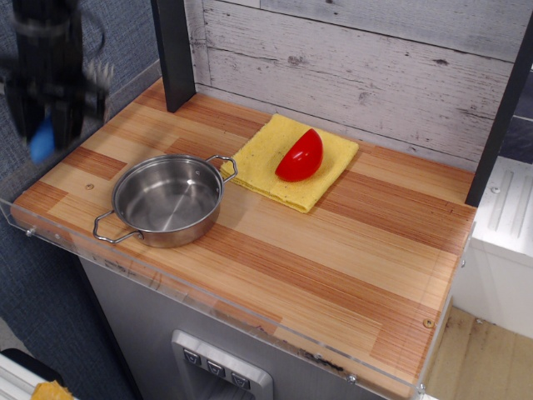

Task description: Put the fork to the right of the cloth.

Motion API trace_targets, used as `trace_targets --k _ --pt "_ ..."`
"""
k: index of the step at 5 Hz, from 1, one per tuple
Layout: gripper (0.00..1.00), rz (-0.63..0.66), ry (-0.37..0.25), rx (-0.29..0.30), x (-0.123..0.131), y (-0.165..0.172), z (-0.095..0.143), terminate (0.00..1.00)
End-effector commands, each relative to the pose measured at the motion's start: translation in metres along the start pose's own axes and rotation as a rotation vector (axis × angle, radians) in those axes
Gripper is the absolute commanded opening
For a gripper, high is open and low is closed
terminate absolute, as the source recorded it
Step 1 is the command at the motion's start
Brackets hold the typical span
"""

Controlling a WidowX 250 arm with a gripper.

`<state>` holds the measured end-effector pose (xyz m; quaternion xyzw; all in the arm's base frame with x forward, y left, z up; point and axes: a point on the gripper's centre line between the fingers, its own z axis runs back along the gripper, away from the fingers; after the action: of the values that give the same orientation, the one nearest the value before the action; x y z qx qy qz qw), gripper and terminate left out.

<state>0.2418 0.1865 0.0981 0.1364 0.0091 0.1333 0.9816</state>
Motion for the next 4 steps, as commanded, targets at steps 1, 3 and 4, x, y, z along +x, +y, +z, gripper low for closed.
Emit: trace_targets --k 1,3,4 --pt "0.00 -0.191 -0.203 -0.015 0.003 -0.071 0.093 0.00" --pt "0.00 -0.311 -0.194 -0.172 -0.019 -0.170 0.090 0.00" --pt "0.00 -0.337 -0.135 -0.199 -0.031 -0.223 0.081 0.00"
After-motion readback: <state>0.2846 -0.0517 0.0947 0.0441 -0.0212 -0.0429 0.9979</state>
